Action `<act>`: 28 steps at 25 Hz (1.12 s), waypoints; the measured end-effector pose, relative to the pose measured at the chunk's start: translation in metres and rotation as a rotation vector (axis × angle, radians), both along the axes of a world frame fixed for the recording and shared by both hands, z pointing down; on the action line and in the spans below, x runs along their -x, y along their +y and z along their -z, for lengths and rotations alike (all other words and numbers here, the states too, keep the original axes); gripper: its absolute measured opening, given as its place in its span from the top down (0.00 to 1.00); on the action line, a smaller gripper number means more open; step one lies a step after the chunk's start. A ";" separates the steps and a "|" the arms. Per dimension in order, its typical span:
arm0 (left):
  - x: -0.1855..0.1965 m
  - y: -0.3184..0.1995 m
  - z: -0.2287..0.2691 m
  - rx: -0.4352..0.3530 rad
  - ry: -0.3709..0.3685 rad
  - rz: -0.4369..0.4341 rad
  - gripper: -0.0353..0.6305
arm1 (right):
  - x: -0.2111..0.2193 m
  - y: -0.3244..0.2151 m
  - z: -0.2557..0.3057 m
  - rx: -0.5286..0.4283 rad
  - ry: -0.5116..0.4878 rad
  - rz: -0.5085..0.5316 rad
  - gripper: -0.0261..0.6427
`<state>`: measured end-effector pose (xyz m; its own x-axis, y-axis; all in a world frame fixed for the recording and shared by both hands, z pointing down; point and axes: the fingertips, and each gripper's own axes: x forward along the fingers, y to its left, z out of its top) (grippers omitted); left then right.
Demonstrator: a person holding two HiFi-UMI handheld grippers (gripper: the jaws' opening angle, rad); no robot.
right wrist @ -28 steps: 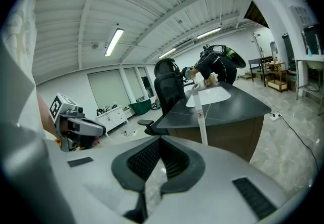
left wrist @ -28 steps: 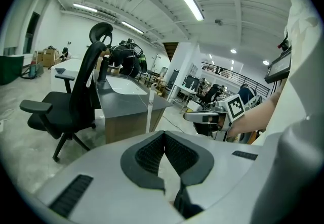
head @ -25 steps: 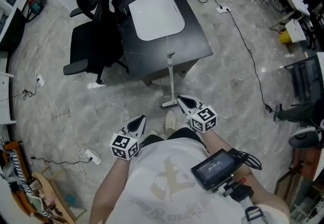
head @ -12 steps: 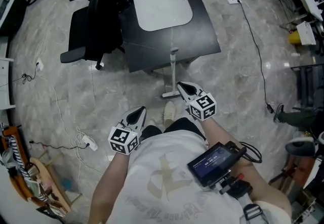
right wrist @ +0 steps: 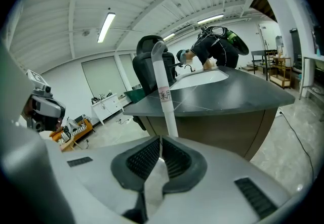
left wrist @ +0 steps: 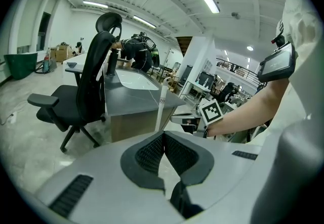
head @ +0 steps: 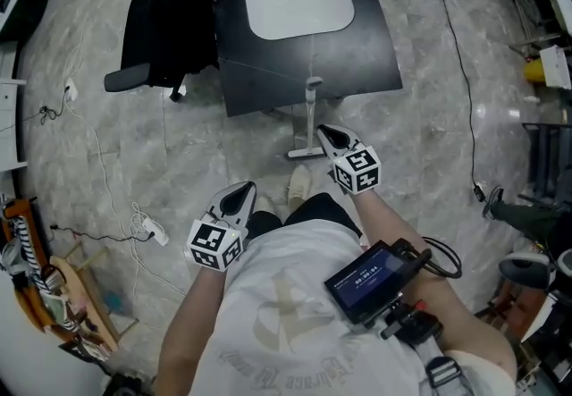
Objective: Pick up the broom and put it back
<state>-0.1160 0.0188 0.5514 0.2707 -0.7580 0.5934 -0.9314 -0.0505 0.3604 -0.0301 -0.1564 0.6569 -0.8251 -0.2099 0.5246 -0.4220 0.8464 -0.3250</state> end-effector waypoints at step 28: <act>0.029 0.045 -0.004 0.085 -0.030 0.192 0.93 | 0.034 -0.017 -0.094 0.042 0.210 0.050 0.76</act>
<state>-0.1447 0.0641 0.5551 0.1074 -0.7408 0.6631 -0.9314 0.1584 0.3278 -0.0643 -0.1729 0.7509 -0.7054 -0.1455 0.6937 -0.4419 0.8555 -0.2699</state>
